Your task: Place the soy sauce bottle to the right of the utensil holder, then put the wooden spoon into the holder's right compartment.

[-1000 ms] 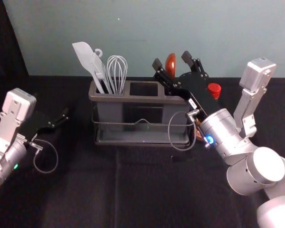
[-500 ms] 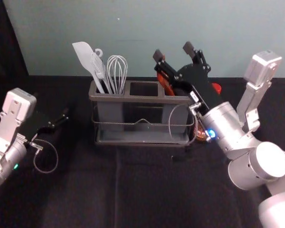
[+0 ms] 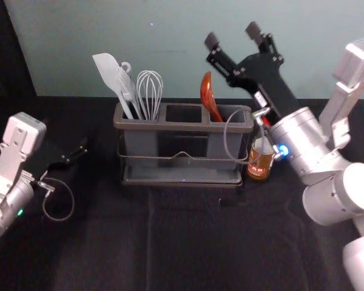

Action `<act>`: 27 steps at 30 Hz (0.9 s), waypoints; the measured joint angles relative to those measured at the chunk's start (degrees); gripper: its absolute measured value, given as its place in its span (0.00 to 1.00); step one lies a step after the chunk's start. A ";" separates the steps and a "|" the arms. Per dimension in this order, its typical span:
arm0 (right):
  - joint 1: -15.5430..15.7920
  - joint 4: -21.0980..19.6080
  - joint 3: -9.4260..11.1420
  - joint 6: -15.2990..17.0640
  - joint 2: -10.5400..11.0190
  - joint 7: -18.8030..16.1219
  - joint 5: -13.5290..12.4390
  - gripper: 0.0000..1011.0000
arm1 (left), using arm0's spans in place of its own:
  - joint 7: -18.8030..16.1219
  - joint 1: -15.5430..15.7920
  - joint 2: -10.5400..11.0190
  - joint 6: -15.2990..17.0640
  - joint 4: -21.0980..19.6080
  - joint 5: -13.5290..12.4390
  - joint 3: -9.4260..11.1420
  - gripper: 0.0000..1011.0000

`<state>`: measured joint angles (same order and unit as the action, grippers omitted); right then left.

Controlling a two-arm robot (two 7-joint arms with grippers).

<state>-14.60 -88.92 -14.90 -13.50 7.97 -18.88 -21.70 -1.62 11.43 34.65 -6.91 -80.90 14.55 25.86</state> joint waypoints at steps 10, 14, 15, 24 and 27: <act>-0.63 -2.36 5.59 1.87 3.43 1.35 -2.26 0.99 | 0.00 0.00 0.00 0.00 0.00 0.00 0.00 0.99; -0.23 -3.07 8.41 2.45 4.88 2.20 -3.03 0.99 | 0.00 0.00 0.00 0.00 0.00 0.00 0.00 0.99; -0.10 -3.19 8.95 2.68 5.15 2.44 -3.12 0.99 | 0.00 0.00 0.00 0.00 0.00 0.00 0.00 0.99; 1.03 -1.90 12.83 11.82 8.34 8.09 -0.93 0.99 | 0.00 0.00 0.00 0.00 0.00 0.00 0.00 0.99; 1.43 -0.38 13.28 14.43 8.68 9.67 0.41 0.99 | 0.00 0.00 0.00 0.00 0.00 0.00 0.00 0.99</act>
<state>-13.17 -89.30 -1.62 0.93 16.65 -9.21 -21.28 -1.62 11.43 34.65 -6.91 -80.90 14.55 25.86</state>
